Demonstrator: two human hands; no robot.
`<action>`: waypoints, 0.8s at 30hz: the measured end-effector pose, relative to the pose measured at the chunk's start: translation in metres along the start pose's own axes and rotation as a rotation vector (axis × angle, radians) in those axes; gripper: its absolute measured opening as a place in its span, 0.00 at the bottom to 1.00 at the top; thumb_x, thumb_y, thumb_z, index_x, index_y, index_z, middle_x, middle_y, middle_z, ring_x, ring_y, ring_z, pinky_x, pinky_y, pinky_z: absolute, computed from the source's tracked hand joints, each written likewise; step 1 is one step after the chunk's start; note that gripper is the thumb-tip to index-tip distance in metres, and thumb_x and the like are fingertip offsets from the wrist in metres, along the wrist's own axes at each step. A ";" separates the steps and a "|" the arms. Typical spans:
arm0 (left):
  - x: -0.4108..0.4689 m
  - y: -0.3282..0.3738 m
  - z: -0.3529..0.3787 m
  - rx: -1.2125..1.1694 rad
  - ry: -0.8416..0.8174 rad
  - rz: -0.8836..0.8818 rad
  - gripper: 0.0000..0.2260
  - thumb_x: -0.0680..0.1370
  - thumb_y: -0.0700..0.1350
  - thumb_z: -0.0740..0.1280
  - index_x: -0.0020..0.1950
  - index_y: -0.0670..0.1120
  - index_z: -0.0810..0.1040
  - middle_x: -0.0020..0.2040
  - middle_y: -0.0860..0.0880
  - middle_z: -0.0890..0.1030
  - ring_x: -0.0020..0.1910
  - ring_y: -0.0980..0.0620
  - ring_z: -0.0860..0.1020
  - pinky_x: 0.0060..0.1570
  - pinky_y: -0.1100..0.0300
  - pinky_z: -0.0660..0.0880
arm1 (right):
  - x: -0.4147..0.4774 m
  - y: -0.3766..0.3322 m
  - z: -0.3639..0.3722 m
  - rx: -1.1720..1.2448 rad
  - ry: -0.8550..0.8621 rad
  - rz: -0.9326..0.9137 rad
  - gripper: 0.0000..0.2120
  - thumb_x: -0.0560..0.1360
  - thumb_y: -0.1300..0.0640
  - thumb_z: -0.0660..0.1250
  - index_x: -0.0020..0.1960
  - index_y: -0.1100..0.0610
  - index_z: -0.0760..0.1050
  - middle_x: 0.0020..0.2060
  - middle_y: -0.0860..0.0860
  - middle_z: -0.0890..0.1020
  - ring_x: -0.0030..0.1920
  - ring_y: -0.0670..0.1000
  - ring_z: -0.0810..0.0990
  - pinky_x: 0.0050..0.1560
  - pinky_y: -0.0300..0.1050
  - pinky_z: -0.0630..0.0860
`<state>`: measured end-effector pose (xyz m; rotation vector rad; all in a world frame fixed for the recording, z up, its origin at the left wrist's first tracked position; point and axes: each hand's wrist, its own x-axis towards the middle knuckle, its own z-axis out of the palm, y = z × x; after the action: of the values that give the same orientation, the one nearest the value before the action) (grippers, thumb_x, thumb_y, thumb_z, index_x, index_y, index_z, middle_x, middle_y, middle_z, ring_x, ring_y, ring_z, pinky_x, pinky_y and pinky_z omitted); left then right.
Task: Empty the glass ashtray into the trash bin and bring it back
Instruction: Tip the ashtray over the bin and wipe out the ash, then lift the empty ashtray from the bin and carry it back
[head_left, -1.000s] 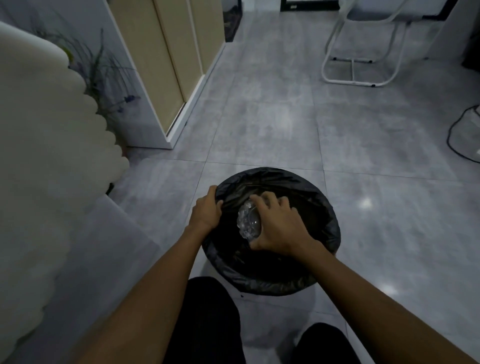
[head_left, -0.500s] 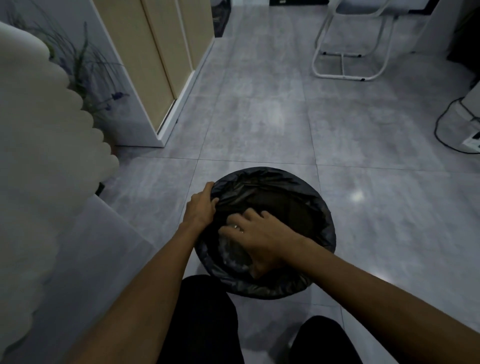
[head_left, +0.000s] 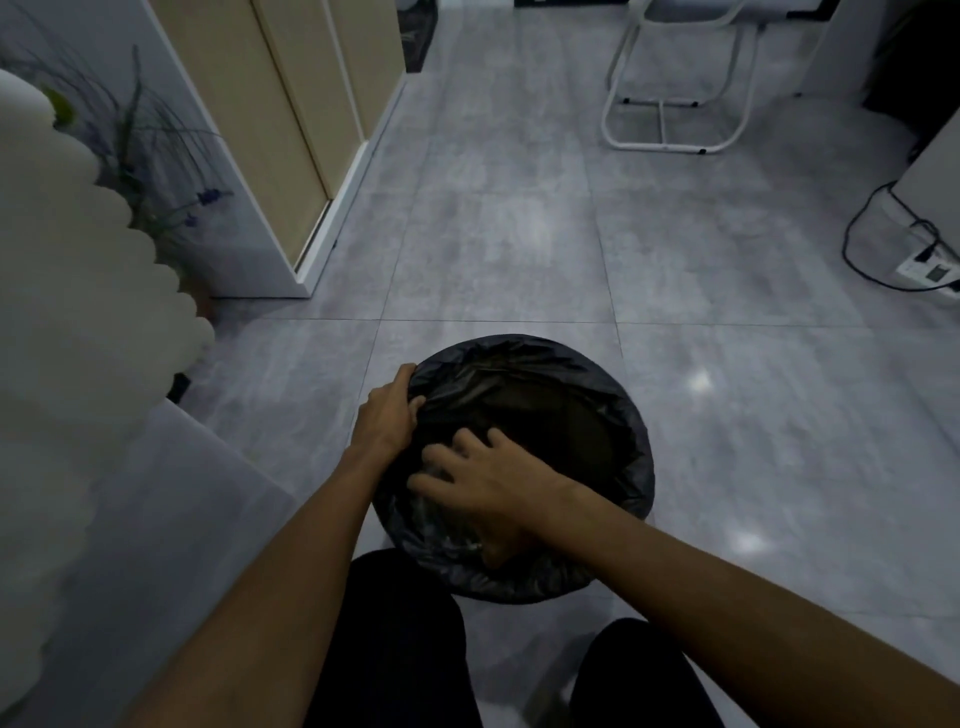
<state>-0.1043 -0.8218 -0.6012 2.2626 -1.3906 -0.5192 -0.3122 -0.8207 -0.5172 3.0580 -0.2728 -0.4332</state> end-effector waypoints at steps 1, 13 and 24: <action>0.000 -0.001 0.001 0.002 -0.002 -0.002 0.14 0.87 0.45 0.63 0.73 0.47 0.70 0.57 0.38 0.84 0.53 0.37 0.83 0.55 0.40 0.83 | -0.002 0.001 0.003 0.040 -0.006 0.045 0.56 0.64 0.39 0.82 0.82 0.50 0.54 0.77 0.58 0.62 0.70 0.65 0.67 0.63 0.64 0.73; -0.030 0.035 -0.014 0.194 0.111 -0.023 0.36 0.85 0.65 0.61 0.85 0.45 0.62 0.84 0.39 0.64 0.83 0.38 0.64 0.80 0.41 0.63 | -0.027 0.041 0.025 1.096 0.396 0.535 0.54 0.58 0.43 0.87 0.75 0.43 0.62 0.68 0.48 0.68 0.66 0.52 0.74 0.63 0.45 0.77; -0.080 0.108 -0.032 -1.034 -0.413 -0.339 0.24 0.90 0.58 0.52 0.62 0.42 0.80 0.54 0.39 0.86 0.51 0.44 0.86 0.52 0.51 0.83 | -0.050 0.027 0.015 1.302 0.633 0.576 0.53 0.58 0.42 0.89 0.72 0.45 0.61 0.67 0.44 0.76 0.65 0.45 0.78 0.68 0.43 0.76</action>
<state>-0.2013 -0.7881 -0.5092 1.5327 -0.5912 -1.4708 -0.3677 -0.8383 -0.5165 3.5464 -1.9176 1.1615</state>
